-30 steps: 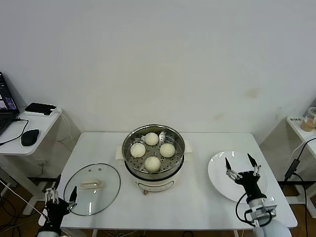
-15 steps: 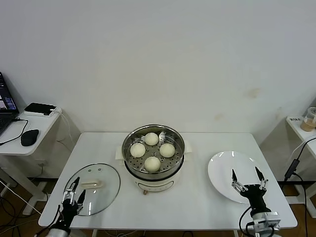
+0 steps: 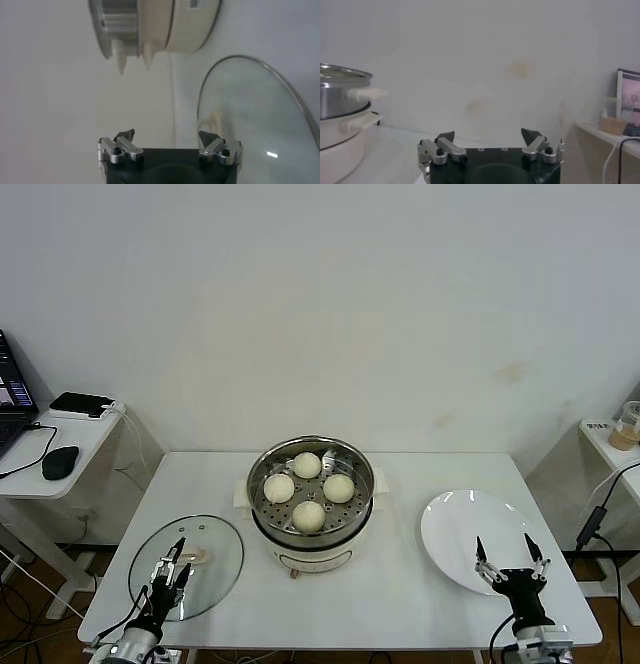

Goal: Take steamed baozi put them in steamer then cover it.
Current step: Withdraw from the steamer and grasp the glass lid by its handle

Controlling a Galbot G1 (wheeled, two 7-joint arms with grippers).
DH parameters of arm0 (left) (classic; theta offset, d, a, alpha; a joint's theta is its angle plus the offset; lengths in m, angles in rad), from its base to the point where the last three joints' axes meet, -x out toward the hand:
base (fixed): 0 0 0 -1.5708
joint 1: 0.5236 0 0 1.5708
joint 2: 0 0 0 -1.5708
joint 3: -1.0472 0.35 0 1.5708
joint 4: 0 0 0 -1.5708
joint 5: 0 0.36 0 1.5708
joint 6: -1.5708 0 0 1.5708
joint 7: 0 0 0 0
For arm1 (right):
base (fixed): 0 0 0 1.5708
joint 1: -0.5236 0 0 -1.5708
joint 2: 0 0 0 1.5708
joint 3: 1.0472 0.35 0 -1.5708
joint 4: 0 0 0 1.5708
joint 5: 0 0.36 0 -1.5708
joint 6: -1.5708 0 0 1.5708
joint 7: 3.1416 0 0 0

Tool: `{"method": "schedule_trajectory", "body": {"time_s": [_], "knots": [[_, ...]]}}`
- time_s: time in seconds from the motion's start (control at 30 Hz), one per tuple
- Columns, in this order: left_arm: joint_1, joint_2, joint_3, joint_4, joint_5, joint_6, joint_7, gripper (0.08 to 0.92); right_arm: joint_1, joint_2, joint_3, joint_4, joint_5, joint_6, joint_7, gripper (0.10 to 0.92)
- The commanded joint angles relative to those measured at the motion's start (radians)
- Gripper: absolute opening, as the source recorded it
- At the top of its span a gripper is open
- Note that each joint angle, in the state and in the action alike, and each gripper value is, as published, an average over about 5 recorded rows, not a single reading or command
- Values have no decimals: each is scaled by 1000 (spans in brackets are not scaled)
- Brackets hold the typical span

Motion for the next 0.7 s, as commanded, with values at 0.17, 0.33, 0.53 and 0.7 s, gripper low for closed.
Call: {"method": "schedule_trajectory", "body": {"time_s": [0.17, 0.33, 0.53, 0.7], "knots": [[-115, 28, 43, 106, -4, 7, 6, 823, -15, 6, 2, 15, 1, -3, -1, 823], [-139, 36, 50, 130, -17, 10, 10, 823, -16, 9, -2, 19, 1, -5, -2, 823], [-174, 42, 59, 157, -23, 13, 10, 823, -18, 12, -3, 19, -2, -5, -2, 823], [-202, 43, 69, 171, -32, 15, 7, 823, -21, 15, -4, 22, -3, -5, -3, 823]]}}
